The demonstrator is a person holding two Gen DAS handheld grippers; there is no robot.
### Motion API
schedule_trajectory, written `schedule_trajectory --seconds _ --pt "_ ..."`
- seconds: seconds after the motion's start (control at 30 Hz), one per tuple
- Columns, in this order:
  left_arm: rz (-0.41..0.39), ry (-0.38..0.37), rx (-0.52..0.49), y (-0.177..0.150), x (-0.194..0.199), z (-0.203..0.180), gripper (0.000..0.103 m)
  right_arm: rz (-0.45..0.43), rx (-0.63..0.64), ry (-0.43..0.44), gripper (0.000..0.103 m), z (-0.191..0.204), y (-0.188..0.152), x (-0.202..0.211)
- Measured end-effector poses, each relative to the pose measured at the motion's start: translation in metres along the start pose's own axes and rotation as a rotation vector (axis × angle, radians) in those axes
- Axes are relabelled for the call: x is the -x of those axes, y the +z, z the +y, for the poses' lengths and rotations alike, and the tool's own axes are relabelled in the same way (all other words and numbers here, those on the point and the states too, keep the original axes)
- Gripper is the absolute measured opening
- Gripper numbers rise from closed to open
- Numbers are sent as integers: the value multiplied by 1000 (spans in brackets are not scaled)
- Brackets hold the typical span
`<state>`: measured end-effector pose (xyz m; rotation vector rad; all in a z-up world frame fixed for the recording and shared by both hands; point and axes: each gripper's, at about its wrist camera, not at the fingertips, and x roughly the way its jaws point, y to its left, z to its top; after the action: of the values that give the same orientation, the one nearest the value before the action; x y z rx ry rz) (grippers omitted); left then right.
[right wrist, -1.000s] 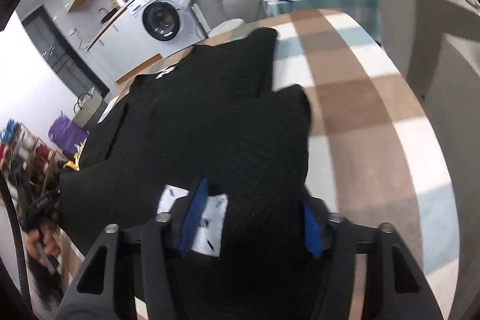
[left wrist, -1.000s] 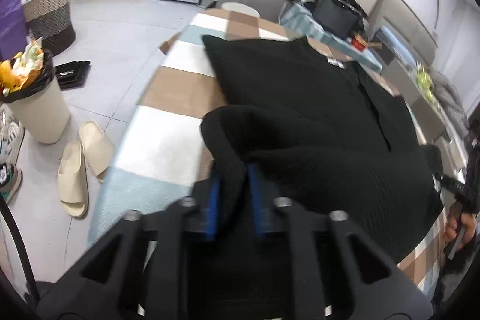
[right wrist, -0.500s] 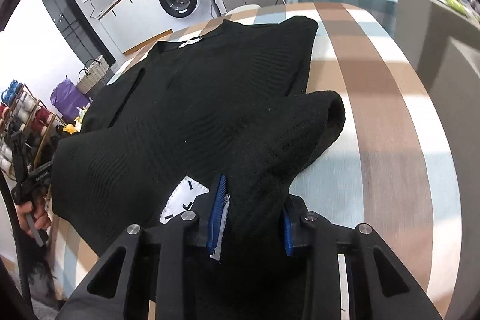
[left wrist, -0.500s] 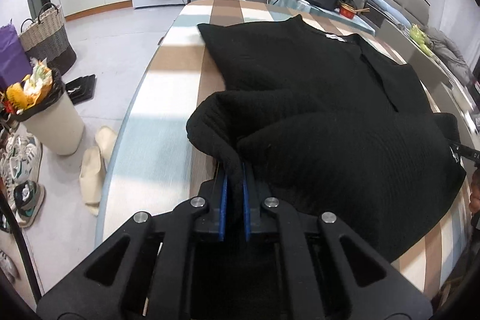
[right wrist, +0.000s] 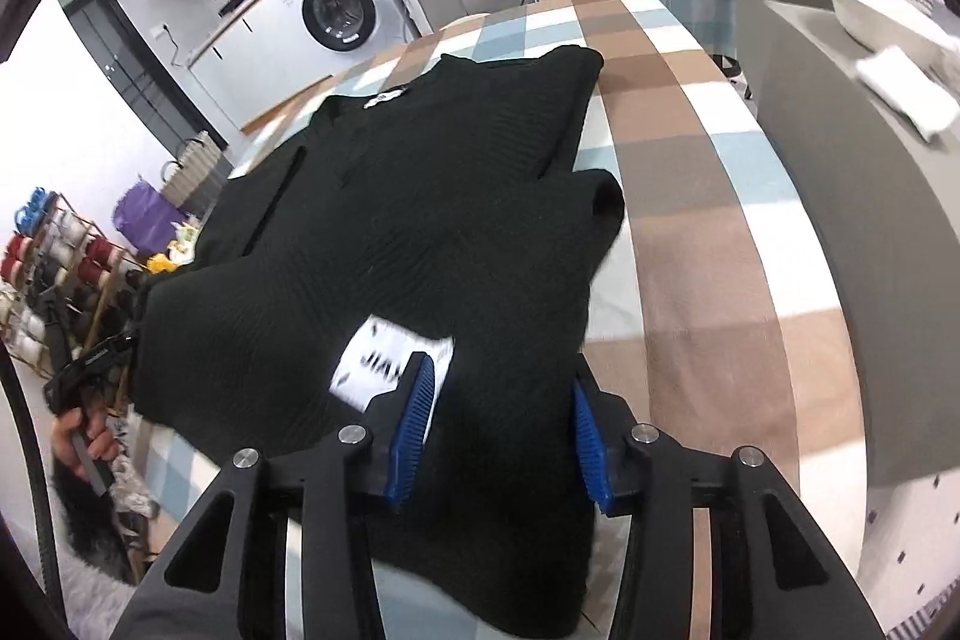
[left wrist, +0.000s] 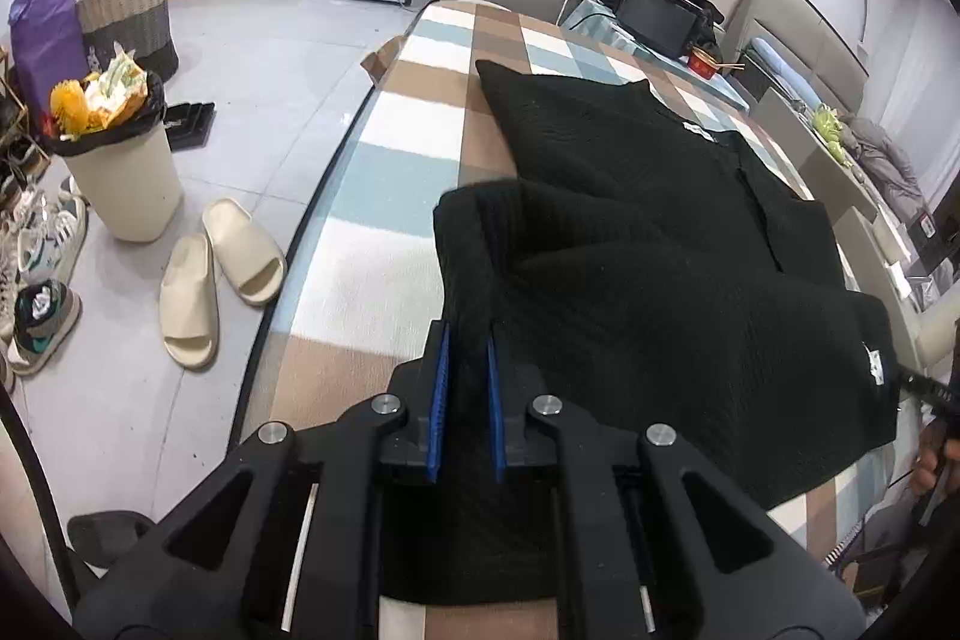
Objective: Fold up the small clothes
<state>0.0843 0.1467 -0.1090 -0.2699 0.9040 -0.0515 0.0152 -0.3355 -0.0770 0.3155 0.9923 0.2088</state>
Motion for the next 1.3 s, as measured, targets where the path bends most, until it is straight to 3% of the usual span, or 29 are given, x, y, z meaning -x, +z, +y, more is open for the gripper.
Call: schedule_trajectory --seconds 0.13,0.27,0.3,0.43,0.5,0.53,0.57,0.6,0.63,0.67,0.87,1.03,1.17,1.23,1.27,1.3 --pt "31 9 1 -10 2 0 13 17 -20 5 45 -3 -13 2" --pt "28 24 -9 -12 5 -4 40 -4 -11 30 45 3 -18 7" --pt "25 30 -12 -13 6 -4 43 -11 -9 39 45 3 -17 8" --pt "34 49 -19 -14 0 -4 41 -18 7 62 45 5 -17 10" --pt "25 38 -17 -15 0 -6 14 -10 12 52 45 4 -18 6" --pt "14 27 -19 -14 2 -7 9 -6 7 50 45 3 -18 4" --pt "-2 34 -25 -14 5 -9 3 2 1 46 37 2 -18 1" --pt "-15 41 -33 -12 7 -10 3 4 4 37 28 2 -18 0" --pt "-33 40 -36 -10 13 -11 3 -2 14 21 9 3 -17 -1" --pt "-44 36 -32 -8 17 -11 3 -10 24 12 6 4 -16 0" --pt "-166 -2 6 22 50 -12 2 -160 44 73 4 15 5 40" --pt "-240 -40 9 76 48 -25 2 -261 18 89 4 22 52 50" --pt "-189 -64 65 121 9 -27 3 -297 -90 69 5 10 94 29" --pt "-116 -42 110 134 -21 -22 14 -266 -167 84 6 -4 110 7" --pt "-67 -30 125 137 -35 -18 27 -216 -209 110 9 -15 116 -11" --pt "-44 -23 138 136 -45 -15 31 -174 -240 121 10 -23 119 -24"
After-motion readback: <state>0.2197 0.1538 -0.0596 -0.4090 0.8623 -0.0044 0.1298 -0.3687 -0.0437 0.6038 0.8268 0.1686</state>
